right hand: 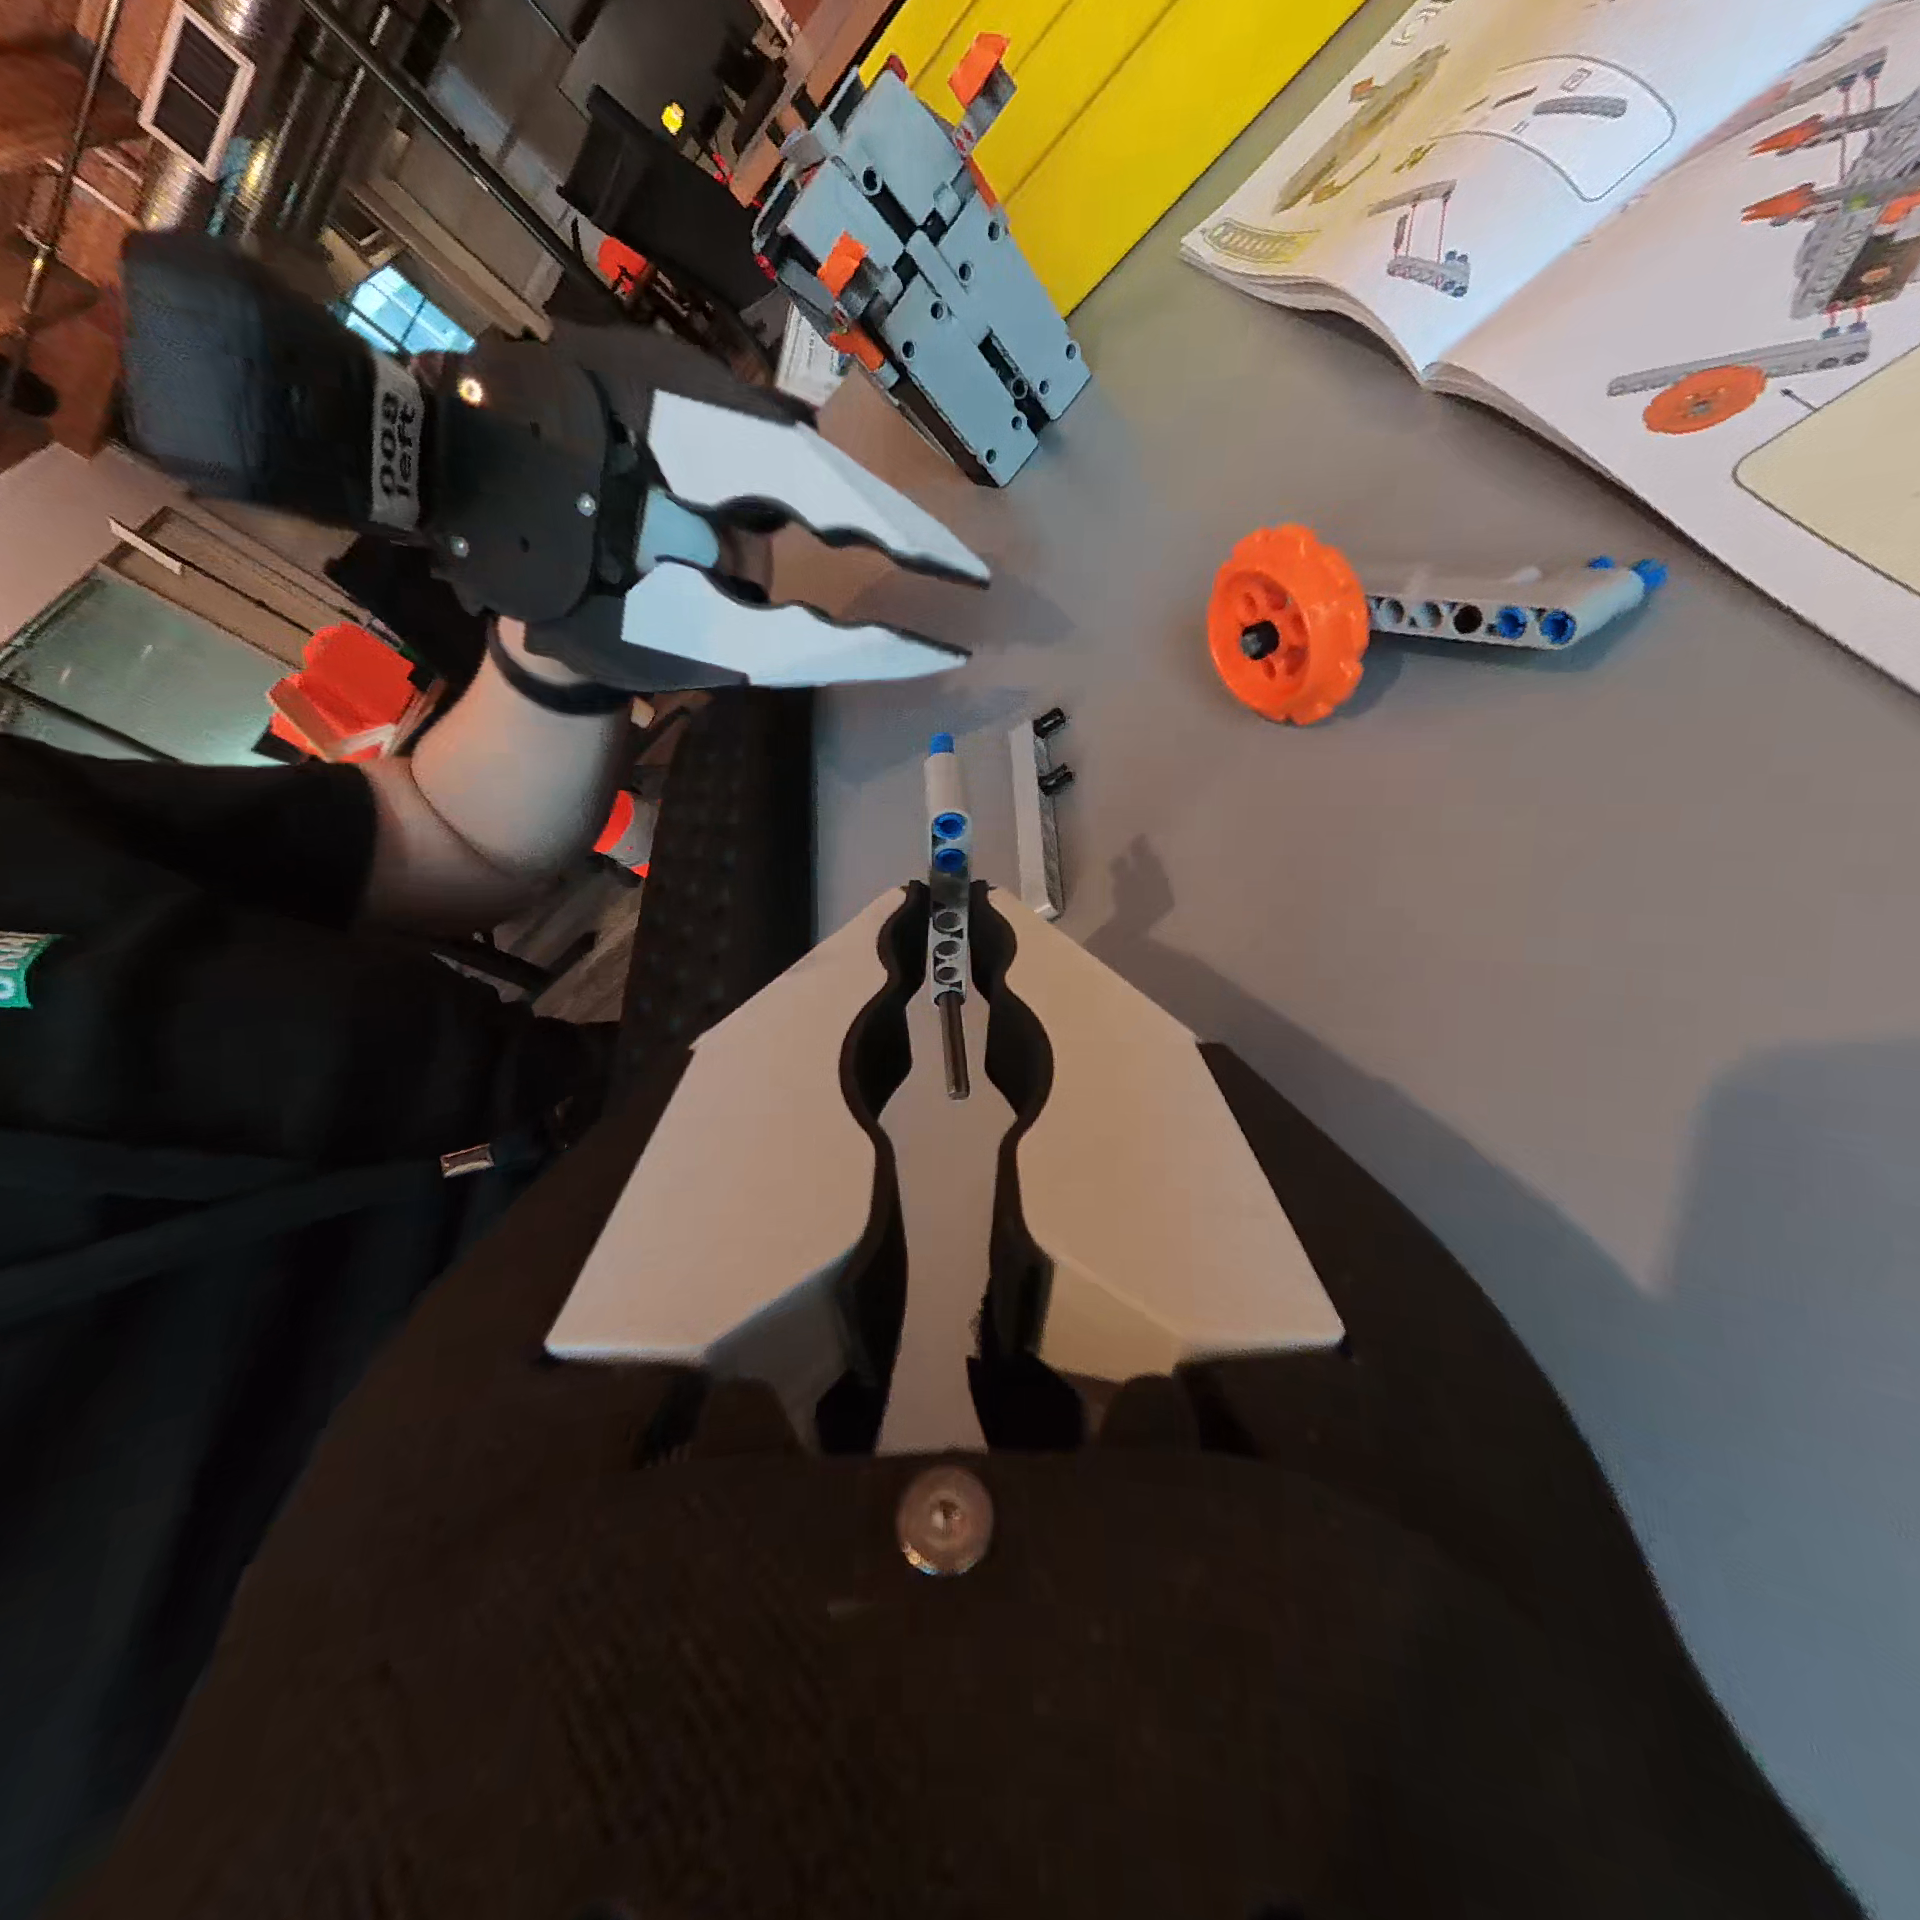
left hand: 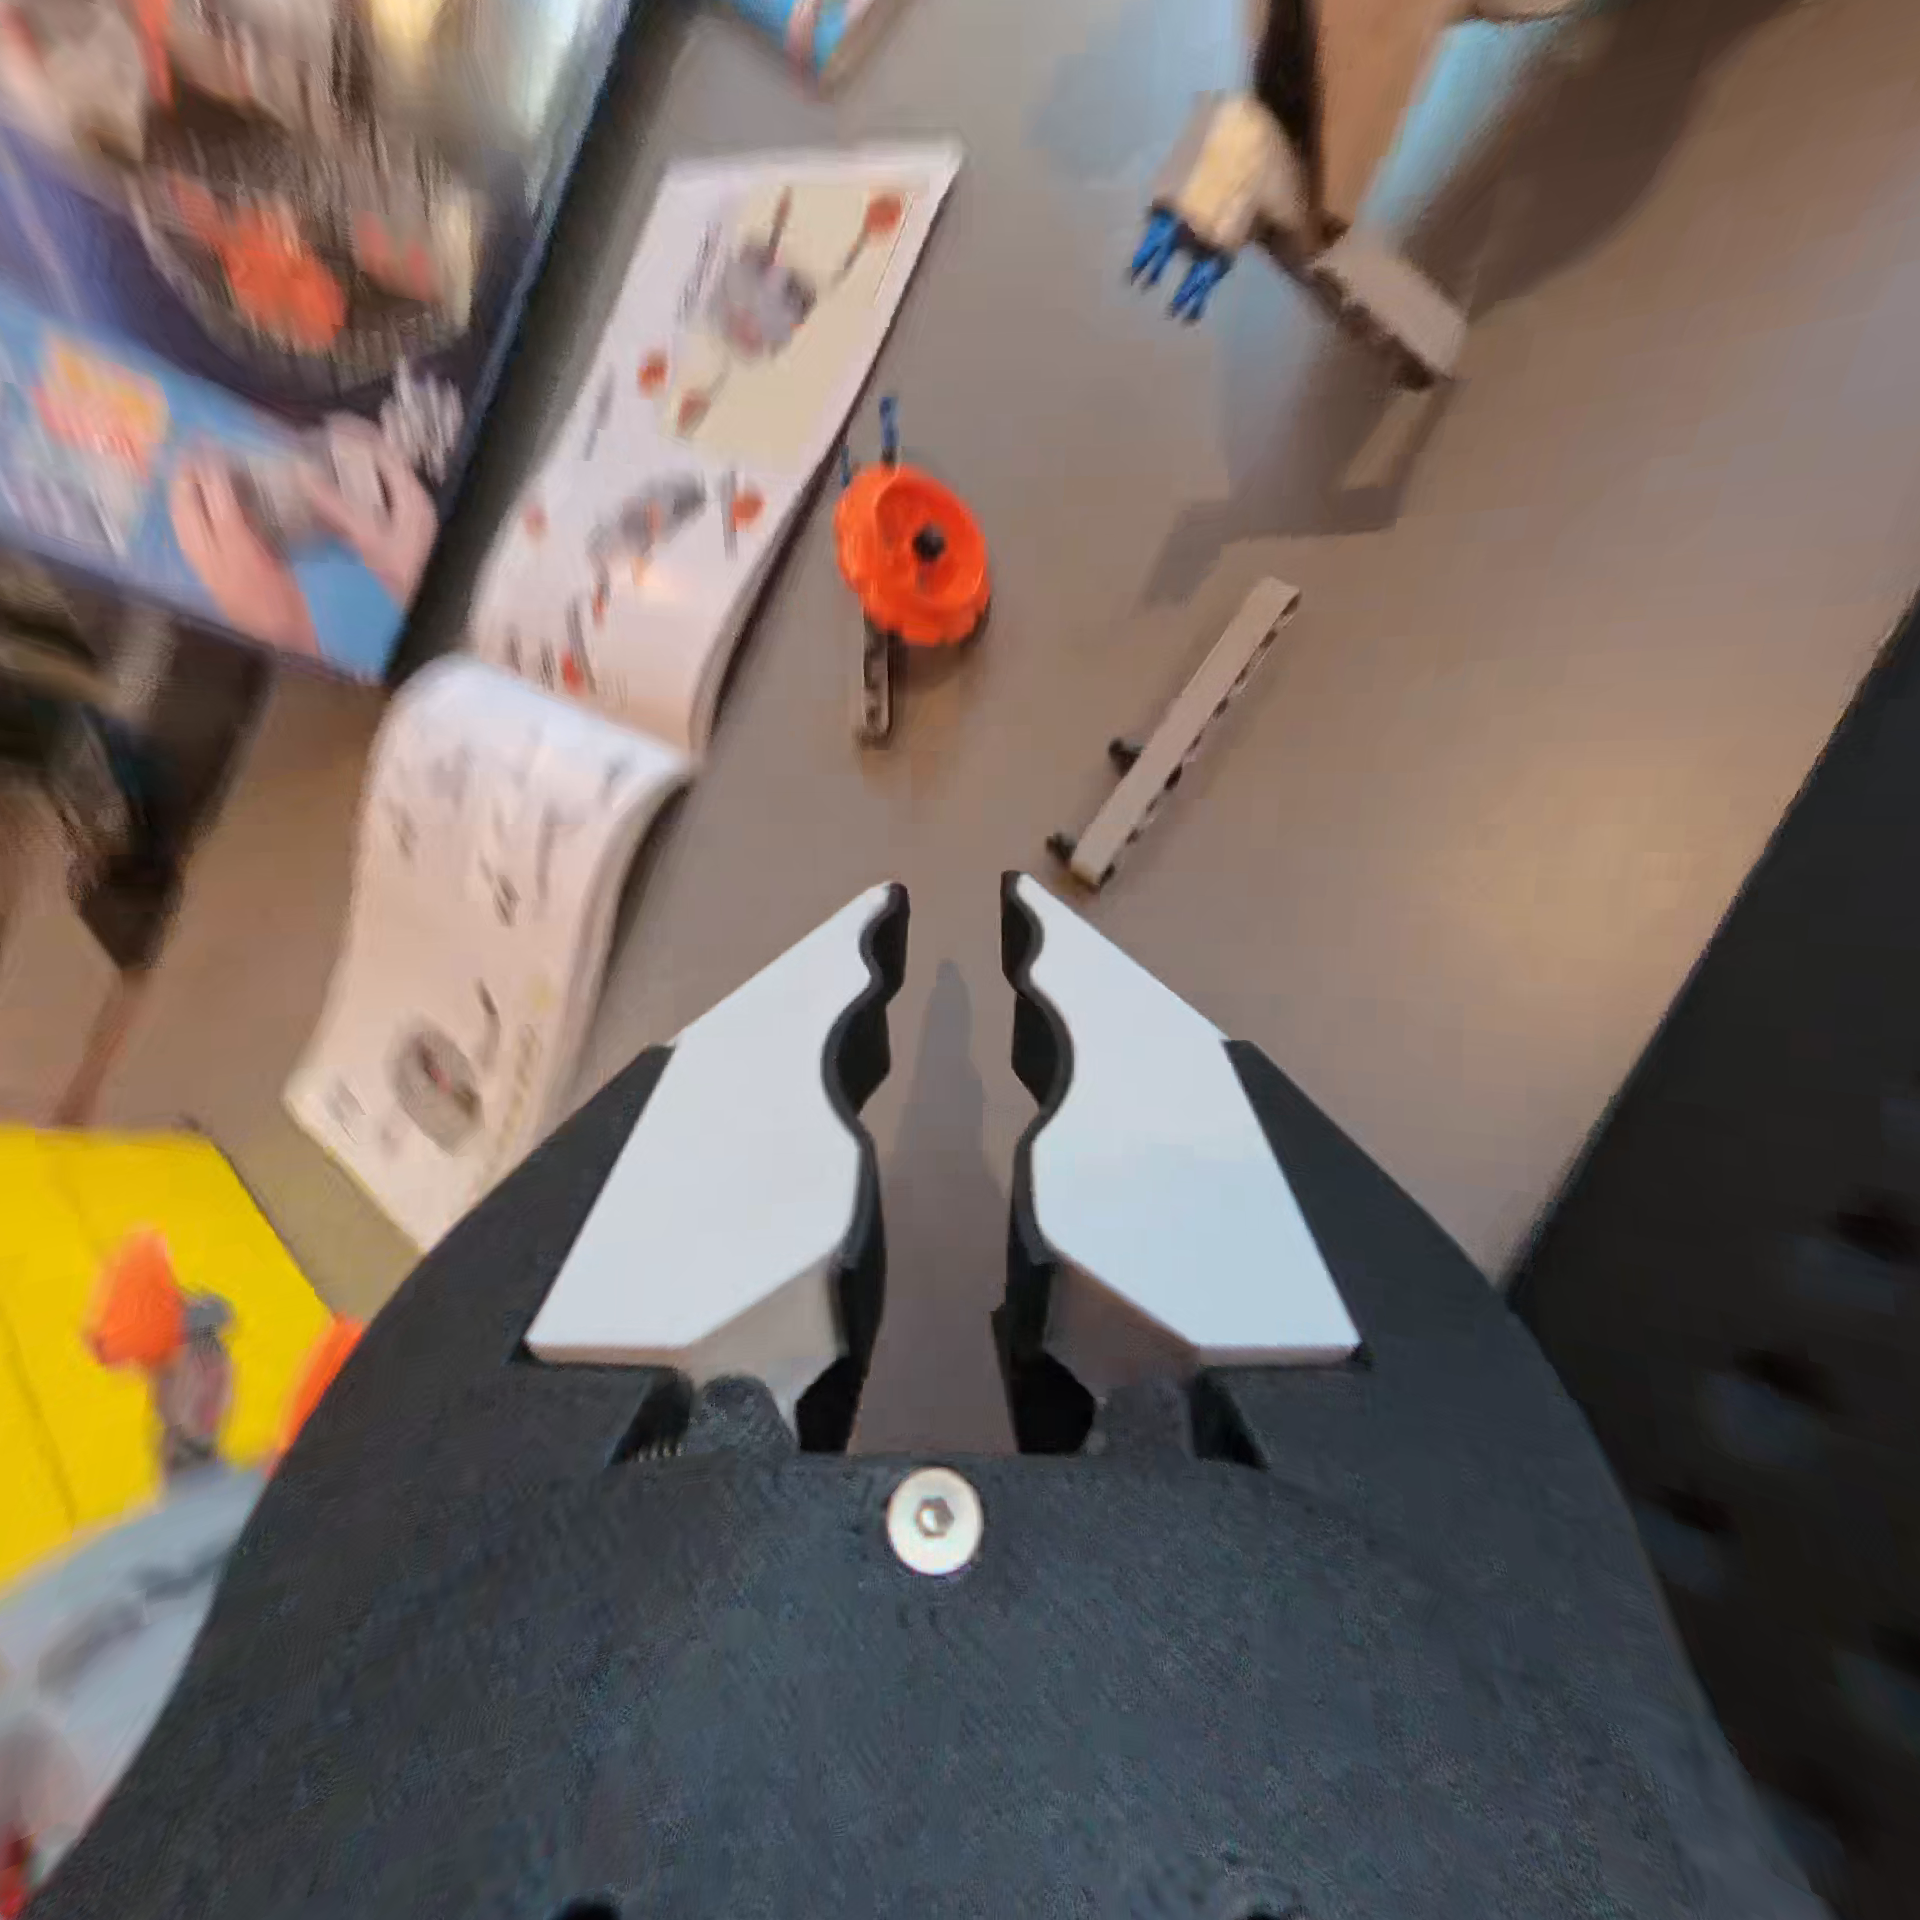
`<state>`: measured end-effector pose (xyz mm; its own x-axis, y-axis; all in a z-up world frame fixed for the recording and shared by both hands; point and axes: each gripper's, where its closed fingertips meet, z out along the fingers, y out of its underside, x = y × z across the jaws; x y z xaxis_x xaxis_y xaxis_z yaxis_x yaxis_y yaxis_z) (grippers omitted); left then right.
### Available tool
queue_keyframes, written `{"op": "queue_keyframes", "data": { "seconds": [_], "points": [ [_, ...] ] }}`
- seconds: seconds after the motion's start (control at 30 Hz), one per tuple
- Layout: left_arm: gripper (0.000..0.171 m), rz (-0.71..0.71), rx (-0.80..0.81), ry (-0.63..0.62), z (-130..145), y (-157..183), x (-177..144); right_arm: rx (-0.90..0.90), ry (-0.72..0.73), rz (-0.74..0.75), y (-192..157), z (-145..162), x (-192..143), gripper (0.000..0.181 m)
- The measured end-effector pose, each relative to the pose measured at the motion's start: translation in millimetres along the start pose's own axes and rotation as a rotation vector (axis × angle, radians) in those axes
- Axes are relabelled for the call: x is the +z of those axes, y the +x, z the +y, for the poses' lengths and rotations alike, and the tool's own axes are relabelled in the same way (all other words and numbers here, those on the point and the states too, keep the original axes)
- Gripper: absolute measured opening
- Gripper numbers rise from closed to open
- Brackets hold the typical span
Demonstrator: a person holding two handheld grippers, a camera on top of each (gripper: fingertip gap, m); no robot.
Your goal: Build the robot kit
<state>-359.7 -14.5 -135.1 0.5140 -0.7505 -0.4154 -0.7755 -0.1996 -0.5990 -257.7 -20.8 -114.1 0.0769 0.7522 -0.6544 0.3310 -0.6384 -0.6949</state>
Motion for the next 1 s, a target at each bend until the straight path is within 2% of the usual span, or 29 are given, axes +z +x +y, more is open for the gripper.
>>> {"op": "queue_keyframes", "data": {
  "seconds": [0.03, 0.1, 0.17, 0.23, 0.27, 0.3, 0.33, 0.37, 0.43, 0.53, 0.63, 0.67, 0.7, 0.77, 0.83, 0.9, 1.0],
  "points": [
    [0.015, 0.018, -0.121, -0.055, 8.4, 5.8, -1.7, -0.006, -0.012, -0.003, 0.3, -0.5, 0.7, 0.006],
    [0.0, 0.083, -0.395, -0.109, 14.8, 21.5, -2.8, -0.029, -0.057, 0.009, 5.3, 1.3, 1.4, 0.006],
    [0.0, 0.179, -0.662, -0.066, 3.0, 34.3, 0.2, -0.045, -0.1, 0.025, 13.3, 3.7, 0.9, 0.006],
    [0.012, 0.169, -0.821, -0.049, -1.7, 31.5, 8.1, -0.034, -0.119, 0.013, 18.4, 4.9, -0.3, 0.006],
    [0.023, 0.104, -0.832, -0.107, 6.3, 26.6, 13.7, -0.021, -0.117, -0.001, 19.5, 5.0, -0.7, 0.006],
    [0.026, 0.022, -0.817, -0.157, 12.6, 20.3, 17.4, -0.003, -0.109, -0.014, 20.1, 4.8, -1.2, 0.006],
    [0.045, -0.03, -0.801, -0.181, 12.5, 17.4, 19.5, 0.018, -0.099, -0.034, 19.1, 4.7, -1.8, 0.006],
    [0.047, -0.028, -0.792, -0.187, 7.3, 20.9, 22.6, 0.036, -0.09, -0.055, 17.2, 4.7, -2.9, 0.006],
    [0.044, -0.001, -0.778, -0.16, -6.3, 27.2, 30.5, 0.045, -0.082, -0.077, 14.1, 5.7, -6.4, 0.006],
    [0.027, 0.015, -0.69, -0.148, -16.2, 21.2, 42.2, 0.058, -0.075, -0.078, 13.4, 7.3, -12.1, 0.006],
    [0.012, -0.101, -0.594, -0.231, 0.6, -7.0, 47.7, 0.074, -0.054, -0.084, 12.2, 5.2, -16.0, 0.006],
    [0.012, -0.116, -0.598, -0.244, 4.2, -10.3, 46.6, 0.074, -0.046, -0.087, 11.1, 4.0, -17.2, 0.006],
    [0.012, -0.075, -0.631, -0.217, -0.1, -4.8, 46.7, 0.072, -0.042, -0.089, 9.9, 3.4, -18.3, 0.006],
    [0.015, 0.052, -0.78, -0.075, -22.1, 10.8, 43.7, 0.066, -0.041, -0.085, 8.9, 3.0, -19.3, 0.006],
    [0.031, 0.133, -0.93, 0.015, -36.0, 20.4, 38.8, 0.056, -0.044, -0.082, 7.3, 2.6, -19.3, 0.006],
    [0.05, 0.134, -0.967, -0.012, -36.1, 26.0, 42.5, 0.045, -0.046, -0.082, 5.5, 2.2, -18.6, 0.006],
    [0.053, 0.056, -0.853, -0.112, -34.9, 29.1, 50.0, 0.043, -0.049, -0.084, 3.7, 3.5, -17.3, 0.006]
  ]
}}
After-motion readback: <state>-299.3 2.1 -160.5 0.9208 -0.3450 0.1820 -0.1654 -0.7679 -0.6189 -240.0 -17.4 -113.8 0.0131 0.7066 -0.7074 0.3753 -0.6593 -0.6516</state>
